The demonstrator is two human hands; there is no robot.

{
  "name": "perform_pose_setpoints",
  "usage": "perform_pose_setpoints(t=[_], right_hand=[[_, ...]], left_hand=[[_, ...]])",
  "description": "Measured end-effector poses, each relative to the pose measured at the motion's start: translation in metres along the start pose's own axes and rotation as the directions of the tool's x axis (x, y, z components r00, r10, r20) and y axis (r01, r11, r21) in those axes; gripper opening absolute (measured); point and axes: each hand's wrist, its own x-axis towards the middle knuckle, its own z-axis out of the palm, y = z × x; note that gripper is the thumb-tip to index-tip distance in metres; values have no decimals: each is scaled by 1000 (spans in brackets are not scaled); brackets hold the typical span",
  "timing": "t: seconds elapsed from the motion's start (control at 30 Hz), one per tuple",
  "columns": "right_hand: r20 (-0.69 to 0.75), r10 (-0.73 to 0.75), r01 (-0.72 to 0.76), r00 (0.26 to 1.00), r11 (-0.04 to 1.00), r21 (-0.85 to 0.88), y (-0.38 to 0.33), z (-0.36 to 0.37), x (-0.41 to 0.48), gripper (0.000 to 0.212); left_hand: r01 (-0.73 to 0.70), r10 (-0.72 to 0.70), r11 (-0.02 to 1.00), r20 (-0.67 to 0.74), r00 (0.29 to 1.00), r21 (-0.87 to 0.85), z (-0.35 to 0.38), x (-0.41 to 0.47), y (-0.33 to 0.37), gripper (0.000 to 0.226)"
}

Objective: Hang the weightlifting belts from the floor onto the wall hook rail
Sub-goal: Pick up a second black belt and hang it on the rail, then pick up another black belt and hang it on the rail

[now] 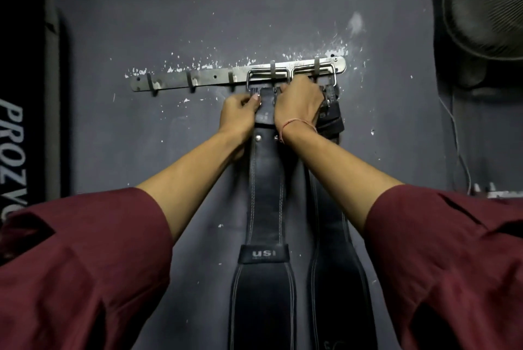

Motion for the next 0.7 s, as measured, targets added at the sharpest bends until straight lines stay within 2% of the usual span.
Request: perform_pose_setpoints(t=[0.03, 0.17, 0.3, 0.4, 0.57, 0.7], right_hand=[[-14, -39, 39, 999, 999, -1, 4, 2, -8, 19], [-120, -224, 245, 967, 948, 205, 31, 20, -40, 27], [8, -349, 334, 937, 904, 265, 68, 33, -80, 44], [43, -290, 264, 956, 916, 303, 88, 30, -121, 49], [128, -122, 81, 984, 954, 287, 113, 15, -226, 31], [204, -62, 38, 977, 992, 120, 126, 1, -317, 30]], left_hand=[[-2, 1, 1000, -6, 1000, -14, -1, -4, 1, 25], [23, -23, 1000, -2, 1000, -15, -5, -29, -12, 40], [-14, 8, 995, 61, 998, 96, -12, -75, -32, 35], [48, -53, 994, 54, 997, 95, -21, -119, -50, 38], [107, -113, 990, 57, 992, 97, -46, -216, -85, 26], [264, -269, 963, 118, 956, 55, -70, -306, -114, 20]])
